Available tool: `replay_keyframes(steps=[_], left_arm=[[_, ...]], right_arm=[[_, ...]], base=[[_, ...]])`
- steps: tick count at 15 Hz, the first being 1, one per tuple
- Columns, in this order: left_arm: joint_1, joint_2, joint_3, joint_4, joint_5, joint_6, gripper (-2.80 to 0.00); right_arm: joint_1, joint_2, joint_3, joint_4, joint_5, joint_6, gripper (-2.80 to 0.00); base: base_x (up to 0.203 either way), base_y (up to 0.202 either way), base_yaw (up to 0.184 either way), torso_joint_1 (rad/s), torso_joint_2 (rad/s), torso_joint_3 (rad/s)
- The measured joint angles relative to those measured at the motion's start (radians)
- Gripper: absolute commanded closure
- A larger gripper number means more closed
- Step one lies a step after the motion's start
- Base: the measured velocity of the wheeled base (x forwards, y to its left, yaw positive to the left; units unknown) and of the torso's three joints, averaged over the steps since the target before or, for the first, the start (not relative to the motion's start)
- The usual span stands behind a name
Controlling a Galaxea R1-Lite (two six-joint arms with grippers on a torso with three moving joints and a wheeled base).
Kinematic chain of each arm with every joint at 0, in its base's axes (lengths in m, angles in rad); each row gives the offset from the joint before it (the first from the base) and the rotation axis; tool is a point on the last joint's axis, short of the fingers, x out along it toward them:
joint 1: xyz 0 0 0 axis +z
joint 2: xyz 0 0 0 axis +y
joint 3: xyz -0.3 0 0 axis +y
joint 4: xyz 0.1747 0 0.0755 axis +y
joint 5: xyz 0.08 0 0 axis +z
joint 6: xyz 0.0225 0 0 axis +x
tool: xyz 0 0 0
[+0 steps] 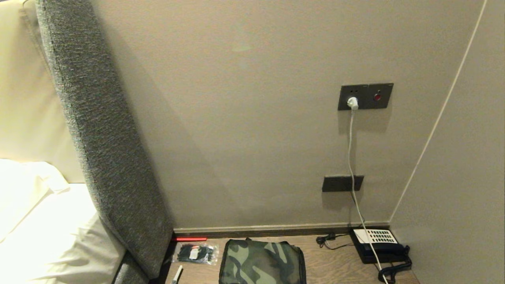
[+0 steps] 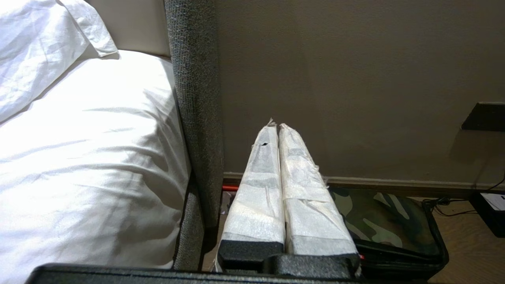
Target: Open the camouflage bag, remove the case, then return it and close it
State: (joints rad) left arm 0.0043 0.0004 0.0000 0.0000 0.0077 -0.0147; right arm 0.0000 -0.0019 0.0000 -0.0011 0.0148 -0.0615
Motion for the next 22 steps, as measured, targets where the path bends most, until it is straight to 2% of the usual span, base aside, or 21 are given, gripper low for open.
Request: replay_keyframes(steps=[22], left_arm=[[0.0, 0.0, 0.0, 0.0, -0.001, 0.002, 0.0]], right_arm=[[-0.001, 0.0, 0.0, 0.0, -0.004, 0.016, 0.0]], base=[[0.0, 0.0, 0.0, 0.0, 0.0, 0.0]])
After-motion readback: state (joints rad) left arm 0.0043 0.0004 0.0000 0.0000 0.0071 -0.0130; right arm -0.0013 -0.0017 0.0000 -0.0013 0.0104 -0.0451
